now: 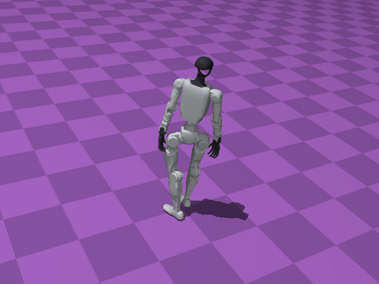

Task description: In place motions

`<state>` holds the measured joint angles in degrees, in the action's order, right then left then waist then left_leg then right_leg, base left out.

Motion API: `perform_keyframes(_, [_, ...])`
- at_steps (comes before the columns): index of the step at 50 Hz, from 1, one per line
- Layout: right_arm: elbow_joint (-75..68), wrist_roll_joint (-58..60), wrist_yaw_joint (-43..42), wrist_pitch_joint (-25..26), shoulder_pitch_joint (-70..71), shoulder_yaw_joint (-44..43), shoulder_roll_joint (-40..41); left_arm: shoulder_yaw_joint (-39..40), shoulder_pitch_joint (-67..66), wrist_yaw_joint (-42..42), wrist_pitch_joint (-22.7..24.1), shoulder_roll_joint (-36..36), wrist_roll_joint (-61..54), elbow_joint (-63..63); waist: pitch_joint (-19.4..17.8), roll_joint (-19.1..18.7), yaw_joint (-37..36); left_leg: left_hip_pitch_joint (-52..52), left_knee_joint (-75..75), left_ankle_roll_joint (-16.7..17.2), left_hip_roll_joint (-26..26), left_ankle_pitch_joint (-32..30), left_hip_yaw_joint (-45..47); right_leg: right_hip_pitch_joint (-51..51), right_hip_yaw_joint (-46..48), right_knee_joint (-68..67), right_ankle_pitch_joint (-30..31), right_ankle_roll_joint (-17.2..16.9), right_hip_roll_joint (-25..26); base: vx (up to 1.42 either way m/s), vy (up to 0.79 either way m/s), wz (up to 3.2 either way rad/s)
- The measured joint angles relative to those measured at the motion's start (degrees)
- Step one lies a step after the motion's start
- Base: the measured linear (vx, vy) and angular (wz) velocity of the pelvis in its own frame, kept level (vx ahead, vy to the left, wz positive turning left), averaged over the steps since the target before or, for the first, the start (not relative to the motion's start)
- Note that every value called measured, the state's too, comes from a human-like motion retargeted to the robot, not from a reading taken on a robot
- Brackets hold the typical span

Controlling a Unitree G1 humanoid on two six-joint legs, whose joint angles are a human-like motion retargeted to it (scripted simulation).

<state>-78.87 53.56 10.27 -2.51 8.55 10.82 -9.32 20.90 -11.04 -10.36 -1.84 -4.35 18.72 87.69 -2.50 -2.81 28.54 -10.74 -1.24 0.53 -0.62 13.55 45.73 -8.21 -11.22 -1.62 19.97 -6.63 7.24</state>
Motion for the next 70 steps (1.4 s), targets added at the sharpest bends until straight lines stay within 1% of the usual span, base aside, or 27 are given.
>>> perform_keyframes(3, [-1.1, -0.5, -1.0, 0.8, 1.1, -0.4, 0.0, 0.8, 1.2, -0.1, 0.0, -0.7, 0.2, -0.2, -0.4, 0.1, 4.3, -0.6, -0.5, 0.9, -0.7, 1.3, 2.6, -0.5, -1.5, -0.1, 0.9, -1.6, 0.4, -0.07, 0.13, -1.23])
perform_keyframes(6, [-2.9, -1.5, -2.1, 2.4, 1.6, -1.6, 0.0, 1.0, 2.5, -0.1, -0.2, -1.6, 0.5, -0.5, -0.4, 0.0, 7.3, -1.0, -1.6, 1.7, -1.1, 2.2, 5.1, -1.2, -3.4, -0.4, 1.8, -2.4, 0.8, -0.04, 0.12, -1.12])
perform_keyframes(11, [-6.4, -4.1, -3.9, 4.9, 1.3, -5.0, -0.3, 0.1, 4.8, -0.2, -0.5, -3.2, 0.3, -2.0, -0.5, -0.2, 9.2, -1.5, -3.2, 2.7, -1.4, 3.4, 8.6, -1.4, -7.1, -0.3, 2.7, -0.9, 2.0, 0.01, 0.11, -1.01])
perform_keyframes(13, [-7.7, -4.9, -4.5, 5.6, 1.0, -6.2, -0.4, 0.0, 5.6, -0.2, -0.4, -3.5, 0.1, -3.0, -0.3, -0.4, 8.9, -1.6, -3.3, 3.0, -1.6, 3.7, 10.4, -1.3, -8.6, 0.0, 3.0, -0.9, 2.7, 0.04, 0.09, -1.16])
perform_keyframes(16, [-9.1, -6.3, -5.2, 6.3, 0.4, -7.5, -0.5, 0.4, 6.9, -0.1, 0.1, -3.3, -0.4, -4.6, 0.1, -0.7, 5.7, -1.8, -2.6, 3.8, -2.3, 3.8, 16.3, 0.0, -13.8, 1.5, 3.6, -0.7, 4.1, 0.00, 0.09, -1.71])
perform_keyframes(18, [-9.8, -8.2, -5.4, 6.3, -0.1, -8.9, -0.4, 0.2, 8.0, -0.2, 0.7, -3.0, -0.8, -5.7, -0.1, -0.8, 4.6, -2.0, -2.2, 4.1, -2.5, 3.8, 18.7, 0.7, -16.1, 2.3, 3.9, -0.6, 4.5, -0.02, 0.08, -0.53])
perform_keyframes(19, [-10.2, -9.5, -5.5, 6.2, -0.3, -10.0, -0.4, -0.4, 8.7, -0.4, 1.0, -2.9, -1.0, -6.1, -0.6, -0.9, 7.1, -1.9, -2.3, 3.7, -2.2, 3.7, 16.0, -0.2, -13.4, 1.4, 3.7, -0.5, 4.2, 0.01, 0.08, 1.89])
perform_keyframes(20, [-10.6, -10.9, -5.5, 6.0, -0.4, -11.4, -0.5, -1.2, 9.6, -0.7, 1.2, -2.6, -1.1, -6.6, -1.3, -1.0, 11.2, -1.7, -2.6, 3.0, -1.8, 3.7, 11.6, -1.8, -9.0, 0.0, 3.5, -0.2, 3.7, 0.02, 0.06, 2.15])
perform_keyframes(23, [-12.0, -12.4, -5.9, 6.2, -1.0, -11.4, -0.8, -1.0, 10.6, -1.3, 1.9, -1.5, -0.8, -7.6, -0.9, -1.2, 11.4, -1.1, -2.4, 2.6, -1.8, 3.5, 10.7, -1.8, -8.3, 0.0, 2.8, 0.4, 3.3, 0.03, 0.00, 0.82])
perform_keyframes(29, [-14.2, -11.8, -6.5, 6.9, -1.4, -11.6, -2.2, -2.0, 11.4, -1.5, 3.0, 1.4, -1.0, -8.2, -0.2, -0.4, 7.6, -0.7, -1.9, 1.7, -2.7, 2.8, 7.4, -1.1, -5.9, 0.6, 1.8, 1.7, 1.3, 0.08, -0.02, 0.75])
perform_keyframes(32, [-14.5, -13.5, -6.9, 6.9, -1.7, -12.7, -2.9, -2.9, 10.9, -2.0, 3.4, 2.1, -0.9, -7.7, -0.5, -0.1, 6.6, -0.5, -2.1, 0.8, -2.5, 2.1, 3.4, -0.6, -2.3, 0.5, 0.9, 2.7, -0.2, 0.11, -0.03, 1.58])
perform_keyframes(35, [-15.1, -15.6, -7.4, 7.0, -1.8, -13.0, -3.7, -4.0, 10.1, -1.6, 3.3, 1.8, 0.3, -6.5, -0.7, 0.1, 5.3, -0.1, -2.6, 0.0, -2.3, 1.4, -1.2, -0.2, 1.4, 0.0, -0.4, 4.5, -1.5, 0.15, -0.04, 1.87])
perform_keyframes(40, [-14.4, -14.6, -7.8, 7.5, -2.4, -12.6, -4.7, -4.9, 9.4, 0.3, 1.8, -0.9, 2.0, -2.3, -0.5, 0.2, 3.5, 1.9, -3.5, -1.7, -2.2, -0.3, -11.6, 2.5, 10.3, 0.9, -3.3, 6.4, -5.2, 0.17, -0.02, 2.29])
perform_keyframes(45, [-11.6, -10.6, -9.2, 6.3, -4.8, -12.8, -5.3, -3.4, 7.9, 1.3, -0.1, -4.2, 1.4, 0.7, 0.6, -0.2, 3.6, 4.4, -4.1, -3.2, -2.4, -2.8, -24.6, 6.4, 21.6, 3.0, -5.7, 6.2, -9.3, 0.19, -0.01, 2.28])
perform_keyframes(46, [-11.2, -9.9, -8.9, 5.9, -5.0, -12.4, -5.4, -2.3, 7.7, 1.4, -0.2, -4.8, 0.9, 0.9, 1.1, -0.5, -4.4, 4.0, -3.1, -2.7, -1.8, -2.8, -18.8, 5.7, 16.0, 1.9, -6.7, 5.9, -8.4, 0.14, 0.04, -1.55])
perform_keyframes(47, [-11.0, -9.4, -8.6, 5.5, -5.2, -12.3, -5.4, -1.4, 7.5, 1.4, -0.3, -5.3, 0.4, 1.1, 1.6, -0.8, -10.4, 3.8, -2.4, -2.3, -1.5, -2.9, -15.1, 5.3, 12.4, 1.2, -7.5, 5.7, -7.9, 0.09, 0.07, -2.22])
perform_keyframes(48, [-10.9, -9.5, -8.0, 5.1, -5.6, -12.9, -5.4, -1.2, 7.3, 1.5, -0.3, -5.7, -0.1, 1.0, 1.9, -0.9, -12.6, 4.0, -2.1, -2.4, -1.4, -3.3, -15.5, 5.6, 12.8, 1.2, -8.0, 5.6, -8.3, 0.07, 0.10, -0.01])
perform_keyframes(50, [-11.2, -11.0, -7.0, 4.5, -6.1, -14.0, -5.1, -0.8, 7.0, 1.6, -0.3, -6.4, -1.2, 0.7, 2.1, -0.7, -13.1, 4.6, -1.8, -3.0, -2.2, -4.3, -19.5, 6.8, 17.2, 1.6, -8.6, 6.2, -9.3, 0.06, 0.14, 1.89])
perform_keyframes(54, [-12.6, -15.6, -6.9, 4.0, -5.6, -13.7, -4.1, 0.7, 6.7, 2.4, 0.1, -7.1, -2.3, -0.1, 2.2, -0.8, -15.9, 5.8, -1.2, -3.3, -2.6, -6.4, -24.3, 8.9, 22.3, 1.9, -10.5, 6.1, -10.9, -0.03, 0.10, 1.60])
perform_keyframes(60, [-15.4, -18.2, -7.9, 3.4, -1.9, -6.9, -2.2, 0.5, 6.2, 3.2, 0.3, -6.2, -2.6, -0.1, 1.6, 0.0, -20.9, 7.0, -0.2, -3.2, -3.6, -9.1, -30.1, 11.5, 29.8, 2.2, -12.4, 5.7, -12.8, -0.10, 0.07, 1.35])
perform_keyframes(65, [-13.2, -20.7, -2.4, 2.5, 3.3, -6.2, 1.3, 0.9, 2.0, 1.4, 1.8, -3.6, -2.8, -0.5, 1.2, 0.8, -25.8, 8.1, -0.2, -2.7, -3.9, -10.5, -33.3, 12.7, 34.6, 2.1, -13.4, 5.3, -13.7, -0.09, -0.01, 0.92])
perform_keyframes(67, [-10.3, -23.1, -0.7, 1.0, 5.2, -6.3, 3.0, 2.0, -0.6, 1.3, 2.2, -2.4, -3.2, 0.4, 1.1, 1.0, -26.9, 8.5, -0.1, -2.6, -4.0, -10.9, -34.5, 12.8, 35.8, 1.8, -13.7, 5.2, -14.0, -0.05, -0.01, 0.56])
perform_keyframes(70, [-5.0, -26.4, 1.7, -1.5, 7.6, -5.7, 5.3, 4.2, -4.7, 1.8, 1.4, -0.5, -3.8, 3.0, 1.0, 1.0, -28.0, 8.6, 0.0, -2.5, -4.0, -11.2, -35.1, 12.6, 36.3, 1.5, -13.9, 5.2, -14.1, -0.01, 0.01, 0.17])
